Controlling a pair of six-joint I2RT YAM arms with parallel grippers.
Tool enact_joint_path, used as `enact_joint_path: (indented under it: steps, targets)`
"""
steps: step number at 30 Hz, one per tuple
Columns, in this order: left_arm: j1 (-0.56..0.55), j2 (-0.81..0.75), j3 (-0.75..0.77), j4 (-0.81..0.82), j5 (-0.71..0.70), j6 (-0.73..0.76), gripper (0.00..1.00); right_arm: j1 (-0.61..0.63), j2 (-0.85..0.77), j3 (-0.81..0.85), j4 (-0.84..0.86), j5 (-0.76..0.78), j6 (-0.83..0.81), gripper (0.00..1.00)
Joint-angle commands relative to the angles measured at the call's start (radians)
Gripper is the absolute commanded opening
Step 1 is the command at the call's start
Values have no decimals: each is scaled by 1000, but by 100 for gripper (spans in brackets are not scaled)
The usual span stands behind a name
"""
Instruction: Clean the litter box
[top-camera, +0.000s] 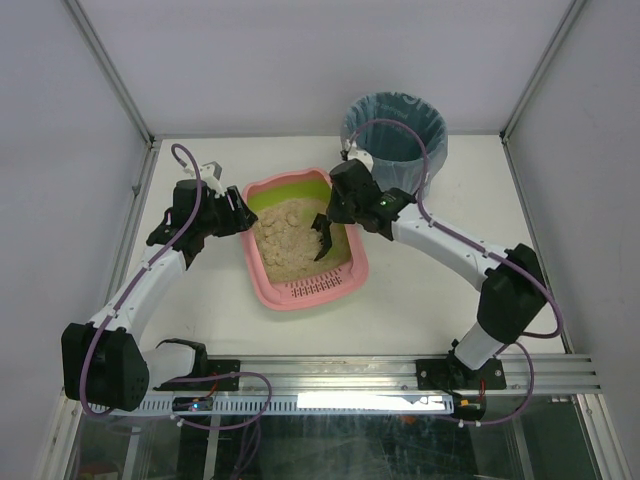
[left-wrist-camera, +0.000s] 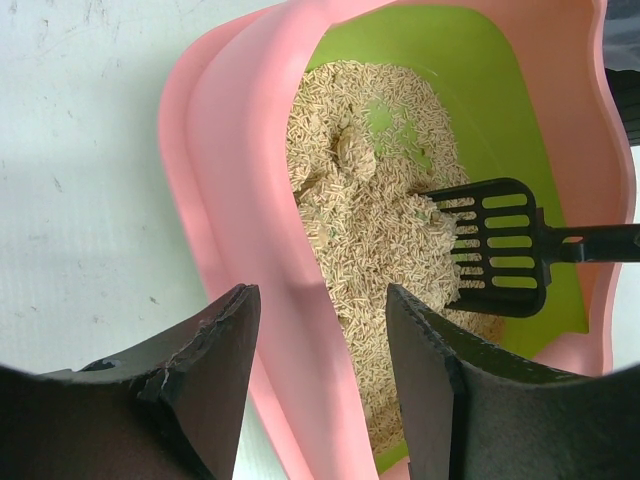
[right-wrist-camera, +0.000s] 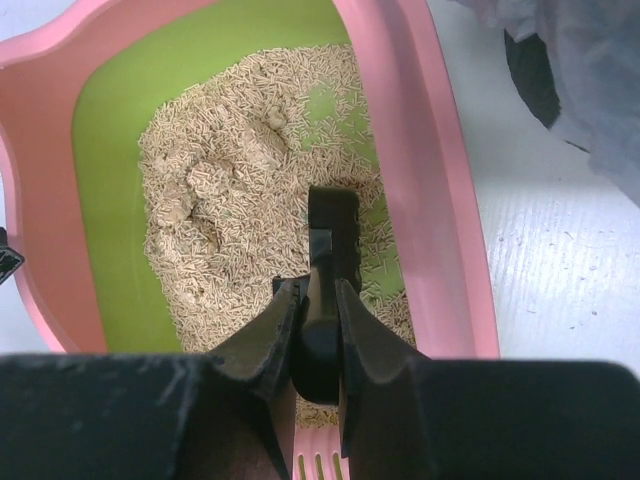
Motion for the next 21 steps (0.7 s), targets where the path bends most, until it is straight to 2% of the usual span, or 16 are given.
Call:
enact_joint_path:
  steps: [1,8,21]
  targets:
    - [8,1,32,31,31,10,55,5,-59,-79,138,-88,114,0]
    - [9,6,31,31,34,9,55,5,-110,-266,311,-52,234,0]
    - [9,9,31,31,35,10,54,22,-101,-476,579,-40,388,0]
